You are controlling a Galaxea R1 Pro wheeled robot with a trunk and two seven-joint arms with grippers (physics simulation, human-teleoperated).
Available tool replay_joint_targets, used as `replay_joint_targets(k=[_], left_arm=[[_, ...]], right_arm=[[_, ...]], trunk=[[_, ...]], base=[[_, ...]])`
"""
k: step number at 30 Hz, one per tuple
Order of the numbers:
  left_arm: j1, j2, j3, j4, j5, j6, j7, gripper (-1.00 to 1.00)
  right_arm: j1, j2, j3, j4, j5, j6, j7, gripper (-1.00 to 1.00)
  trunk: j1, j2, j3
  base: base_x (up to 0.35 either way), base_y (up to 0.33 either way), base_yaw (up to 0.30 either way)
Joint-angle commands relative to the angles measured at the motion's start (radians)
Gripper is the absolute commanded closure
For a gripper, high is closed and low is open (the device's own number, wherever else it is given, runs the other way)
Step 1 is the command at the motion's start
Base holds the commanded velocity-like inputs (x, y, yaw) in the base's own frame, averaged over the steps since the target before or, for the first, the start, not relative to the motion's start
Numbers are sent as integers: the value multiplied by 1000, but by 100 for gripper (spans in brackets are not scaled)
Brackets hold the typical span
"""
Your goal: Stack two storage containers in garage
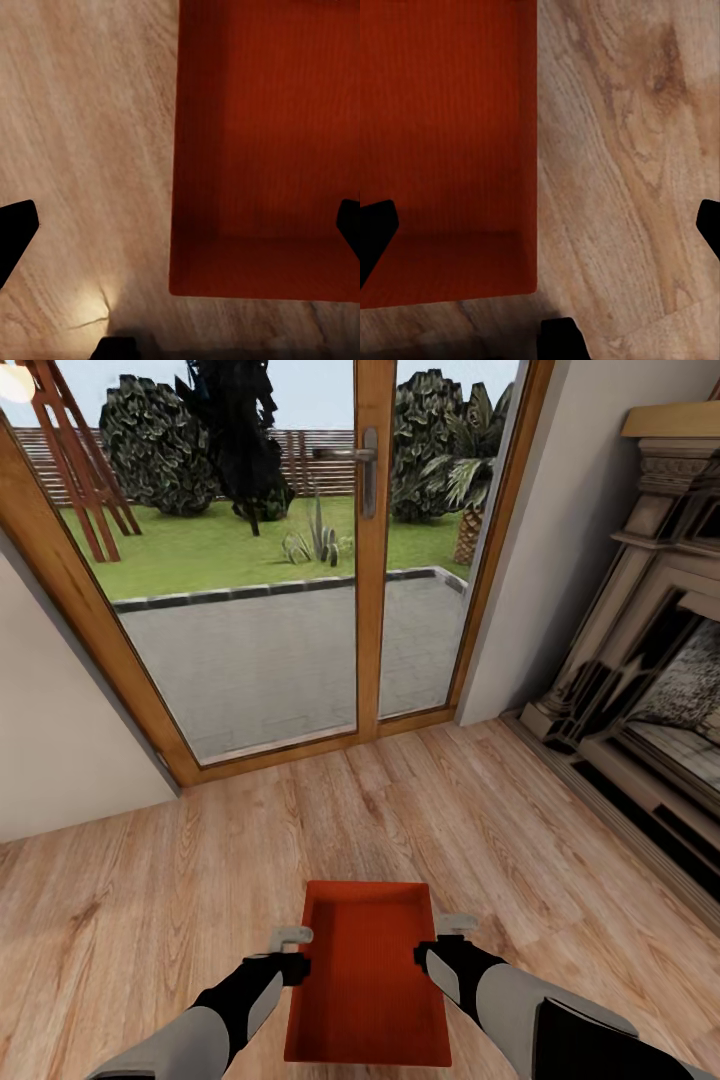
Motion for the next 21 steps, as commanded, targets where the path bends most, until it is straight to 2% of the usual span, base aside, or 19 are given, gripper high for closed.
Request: replay_joint_targets(k=[1,6,9,10,15,21], left_arm=[[0,-1,6,-3,-5,6,3,-100],[0,-2,4,-6,-5,15,8,-100],[0,-5,3,-11,-5,64,8,-100],[0,-14,2,-14,-5,69,8,-100],[0,-23,2,-50,-4,74,9,-100],[0,-23,4,-53,-3,75,8,-100]], right_arm=[[-1,1,8,1,-5,5,-2,-100],[-1,1,7,1,-10,15,-2,-100],[-1,1,2,1,-15,30,-2,-100],[-1,1,1,1,-15,31,-2,-100],[-1,1,3,1,-16,34,-2,-100],[13,1,3,4,-15,18,-2,-100]], trunk=[[0,0,-1],[0,0,-1],[0,0,-1],[0,0,-1],[0,0,-1],[0,0,-1]], base=[[0,0,0],[0,0,0],[0,0,0],[0,0,0],[0,0,0],[0,0,0]])
